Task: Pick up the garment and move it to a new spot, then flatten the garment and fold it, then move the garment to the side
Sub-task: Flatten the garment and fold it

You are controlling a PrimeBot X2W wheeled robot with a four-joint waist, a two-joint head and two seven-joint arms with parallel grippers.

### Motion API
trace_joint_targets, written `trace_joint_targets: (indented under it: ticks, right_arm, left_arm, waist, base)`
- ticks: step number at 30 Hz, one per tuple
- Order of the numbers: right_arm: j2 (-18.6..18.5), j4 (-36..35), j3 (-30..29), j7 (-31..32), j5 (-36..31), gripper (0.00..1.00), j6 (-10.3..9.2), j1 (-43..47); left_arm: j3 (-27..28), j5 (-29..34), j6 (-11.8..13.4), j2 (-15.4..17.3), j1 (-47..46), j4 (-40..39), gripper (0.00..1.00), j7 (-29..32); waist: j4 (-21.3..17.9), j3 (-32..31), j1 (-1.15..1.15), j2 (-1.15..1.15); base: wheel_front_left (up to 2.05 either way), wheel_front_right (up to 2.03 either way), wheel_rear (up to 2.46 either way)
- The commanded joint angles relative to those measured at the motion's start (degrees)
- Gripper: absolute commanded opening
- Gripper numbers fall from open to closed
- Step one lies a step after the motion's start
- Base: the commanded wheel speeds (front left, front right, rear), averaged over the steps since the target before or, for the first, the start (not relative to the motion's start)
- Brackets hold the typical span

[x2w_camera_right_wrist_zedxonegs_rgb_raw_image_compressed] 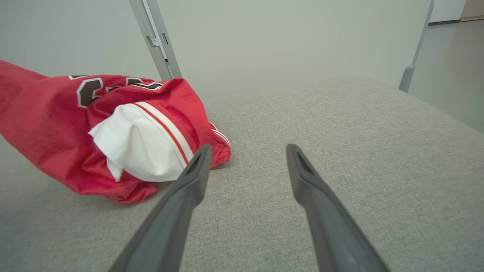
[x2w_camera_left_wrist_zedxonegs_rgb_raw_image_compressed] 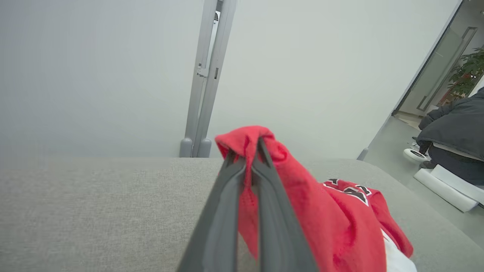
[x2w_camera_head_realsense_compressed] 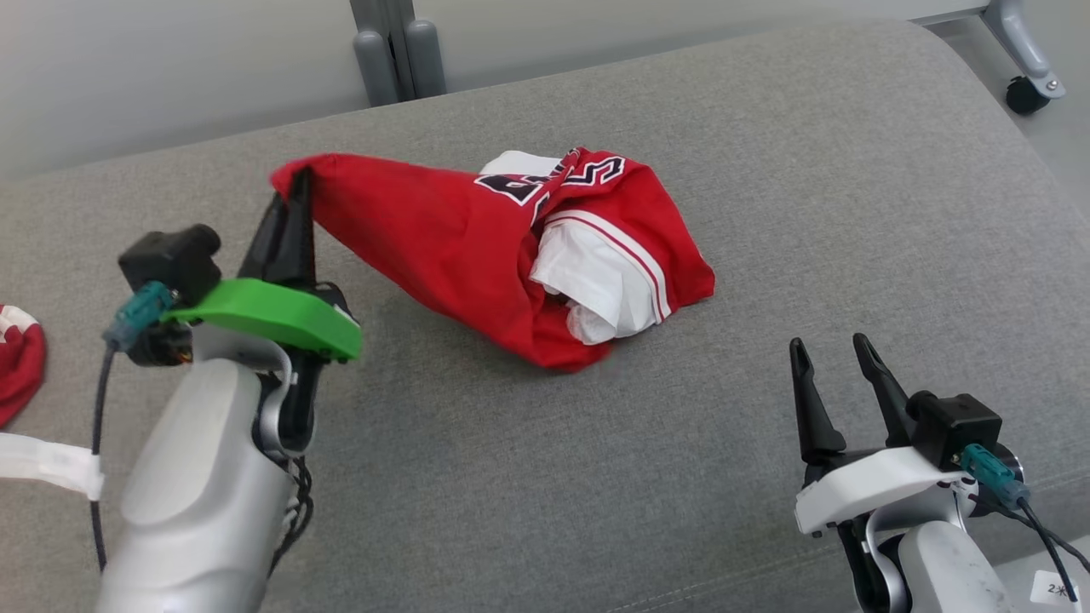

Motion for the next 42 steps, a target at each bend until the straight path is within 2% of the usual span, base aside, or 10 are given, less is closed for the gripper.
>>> trace_joint_targets:
  ticks: [1, 6, 15, 23, 30, 34, 42]
  right_arm:
    - [-0.13, -0.19, 0.34, -0.02, 0.02, 1.0, 0.01, -0.43]
    - [-0.1, -0.48, 0.01, -0.24, 0.21, 1.0, 0.01, -0.29]
    - [-0.13, -0.34, -0.34, -0.31, 0.58, 1.0, 0.01, -0.61]
    - [-0.13, 0.19, -0.38, -0.66, 1.04, 1.0, 0.01, 0.02]
    - [-0.12, -0.53, -1.9, -0.76, 0.55, 1.0, 0.01, 0.79]
    - [-0.11, -1.22, -0.58, -0.53, 1.04, 1.0, 0.01, -1.01]
    - [-0.11, -1.56, 2.51, -0.84, 1.56, 1.0, 0.01, -4.47]
  left_arm:
    - [0.64, 0.12, 0.57, 0.71, -1.42, -0.76, 0.0, -0.16]
    - [2.52, -0.2, 1.58, 2.16, -4.23, -4.46, 0.0, -0.17]
    - [0.05, 1.18, 1.2, 0.93, -9.19, -11.76, 0.0, 1.85]
    - [-1.07, 2.1, 3.7, 1.6, -6.66, -21.09, 0.0, 4.18]
    - [-1.99, 2.22, 6.39, 2.53, -4.03, -30.95, 0.0, 8.81]
    - [-0.7, 2.56, 7.5, 4.88, -4.12, -28.27, 0.0, 10.71]
    - [0.44, 6.35, 5.34, 9.88, -11.96, -11.92, 0.0, 6.83]
  waist:
    - [-0.48, 0.02, 0.0, 0.0]
    - [-0.63, 0.43, 0.0, 0.0]
    - [0.49, 0.65, 0.0, 0.0]
    - [0.31, 0.15, 0.0, 0.0]
    - [1.39, 1.22, 0.0, 0.0]
    - [0.6, 3.51, 0.0, 0.0]
    - [-2.98, 9.77, 0.0, 0.0]
  base:
    - [0.0, 0.0, 0.0]
    - [0.0, 0.0, 0.0]
    - [0.0, 0.0, 0.0]
    - [0.0, 0.0, 0.0]
    - [0.0, 0.0, 0.0]
    - [0.0, 0.0, 0.0]
    - [0.0, 0.0, 0.0]
